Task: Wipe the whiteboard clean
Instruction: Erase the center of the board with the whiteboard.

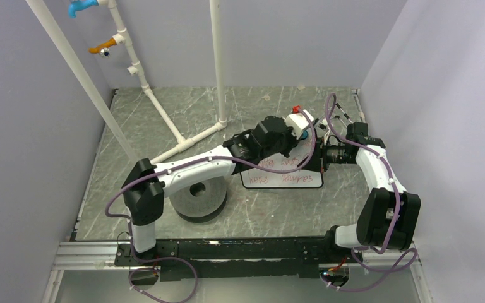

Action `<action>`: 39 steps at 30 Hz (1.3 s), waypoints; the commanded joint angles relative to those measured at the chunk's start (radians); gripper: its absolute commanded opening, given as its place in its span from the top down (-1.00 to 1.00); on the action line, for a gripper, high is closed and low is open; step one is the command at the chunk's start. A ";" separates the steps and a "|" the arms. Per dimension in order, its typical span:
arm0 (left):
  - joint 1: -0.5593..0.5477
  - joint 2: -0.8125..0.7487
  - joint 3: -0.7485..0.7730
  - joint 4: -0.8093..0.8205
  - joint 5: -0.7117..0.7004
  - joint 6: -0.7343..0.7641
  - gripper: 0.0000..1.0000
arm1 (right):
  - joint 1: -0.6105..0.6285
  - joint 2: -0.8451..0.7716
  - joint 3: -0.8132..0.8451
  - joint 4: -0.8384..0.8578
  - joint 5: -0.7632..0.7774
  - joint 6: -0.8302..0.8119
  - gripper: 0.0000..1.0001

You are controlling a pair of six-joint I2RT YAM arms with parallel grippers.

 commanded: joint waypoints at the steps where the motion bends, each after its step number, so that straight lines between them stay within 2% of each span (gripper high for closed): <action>1: -0.024 0.023 0.045 0.031 0.041 -0.004 1.00 | 0.006 -0.028 0.031 -0.010 -0.037 -0.045 1.00; 5: -0.032 0.020 0.006 0.036 0.036 -0.044 1.00 | 0.006 -0.028 0.032 -0.012 -0.038 -0.044 1.00; 12: -0.017 -0.033 -0.160 0.068 -0.043 -0.071 1.00 | 0.005 -0.028 0.034 -0.014 -0.040 -0.047 1.00; 20: 0.128 -0.156 -0.385 0.196 -0.110 -0.143 1.00 | 0.006 -0.031 0.034 -0.016 -0.042 -0.049 1.00; 30: 0.339 -0.241 -0.606 0.385 -0.010 -0.244 1.00 | 0.006 -0.028 0.034 -0.016 -0.040 -0.049 1.00; 35: 0.344 -0.247 -0.637 0.472 0.076 -0.249 1.00 | 0.006 -0.026 0.034 -0.012 -0.039 -0.047 1.00; 39: 0.305 -0.235 -0.614 0.486 0.108 -0.259 1.00 | 0.007 -0.025 0.032 -0.009 -0.037 -0.045 1.00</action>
